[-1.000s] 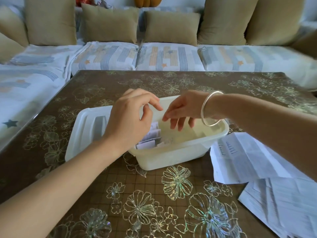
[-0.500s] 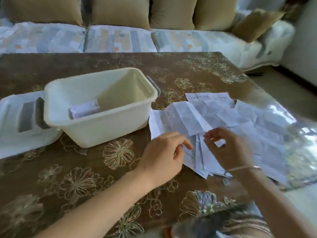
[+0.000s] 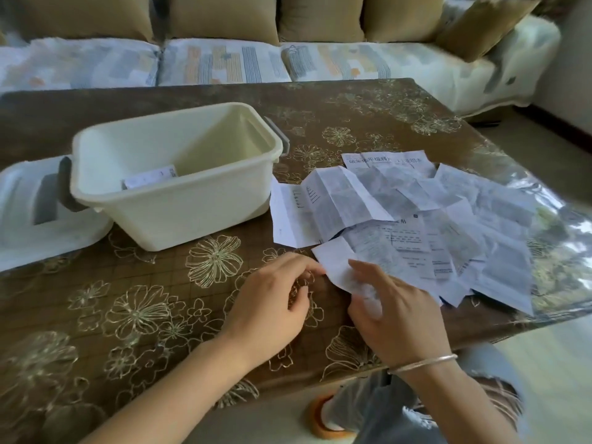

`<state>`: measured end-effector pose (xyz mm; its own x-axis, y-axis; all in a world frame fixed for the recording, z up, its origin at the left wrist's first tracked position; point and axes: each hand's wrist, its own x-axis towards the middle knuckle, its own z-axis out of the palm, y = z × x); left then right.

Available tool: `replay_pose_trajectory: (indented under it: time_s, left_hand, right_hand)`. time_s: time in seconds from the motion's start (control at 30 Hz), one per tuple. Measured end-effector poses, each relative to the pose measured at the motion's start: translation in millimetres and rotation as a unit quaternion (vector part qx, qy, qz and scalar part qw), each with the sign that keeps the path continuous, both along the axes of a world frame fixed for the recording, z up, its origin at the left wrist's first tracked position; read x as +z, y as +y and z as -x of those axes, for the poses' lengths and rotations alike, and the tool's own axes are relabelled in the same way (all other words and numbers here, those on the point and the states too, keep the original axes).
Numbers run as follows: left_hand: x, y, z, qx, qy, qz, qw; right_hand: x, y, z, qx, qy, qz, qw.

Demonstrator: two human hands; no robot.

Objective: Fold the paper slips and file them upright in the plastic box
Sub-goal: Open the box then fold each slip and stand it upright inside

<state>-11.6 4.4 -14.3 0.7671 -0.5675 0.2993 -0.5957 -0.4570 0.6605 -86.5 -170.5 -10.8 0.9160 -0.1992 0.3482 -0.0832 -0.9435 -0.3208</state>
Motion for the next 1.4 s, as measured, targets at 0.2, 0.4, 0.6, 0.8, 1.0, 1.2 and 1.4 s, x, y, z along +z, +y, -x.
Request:
replay_pose_trajectory:
  time_s: [0.2, 0.4, 0.6, 0.8, 1.0, 1.2, 1.4]
  left_hand:
    - [-6, 20, 21, -0.001, -0.086, -0.051, 0.995]
    - [3, 49, 29, 0.067, -0.122, -0.033, 0.99]
    - [-9, 89, 27, 0.066, -0.127, -0.062, 0.988]
    - [-8, 114, 21, 0.083, -0.09, -0.04, 0.992]
    - [-10, 125, 24, 0.16, -0.036, -0.008, 0.986]
    - [-12, 124, 36, 0.204, 0.002, 0.028, 0.979]
    - [-15, 109, 31, 0.261, -0.049, 0.007, 0.964]
  right_hand:
    - [2, 41, -2, -0.02, -0.021, -0.013, 0.999]
    - [11, 77, -5, 0.013, 0.065, -0.191, 0.979]
    - [13, 92, -15, 0.063, 0.119, -0.348, 0.928]
    - [21, 62, -11, 0.182, 0.085, -0.355, 0.913]
    - [6, 55, -1, 0.222, 0.098, -0.279, 0.929]
    - [-6, 71, -7, 0.128, 0.02, -0.29, 0.948]
    - [-14, 83, -17, 0.041, 0.022, -0.247, 0.968]
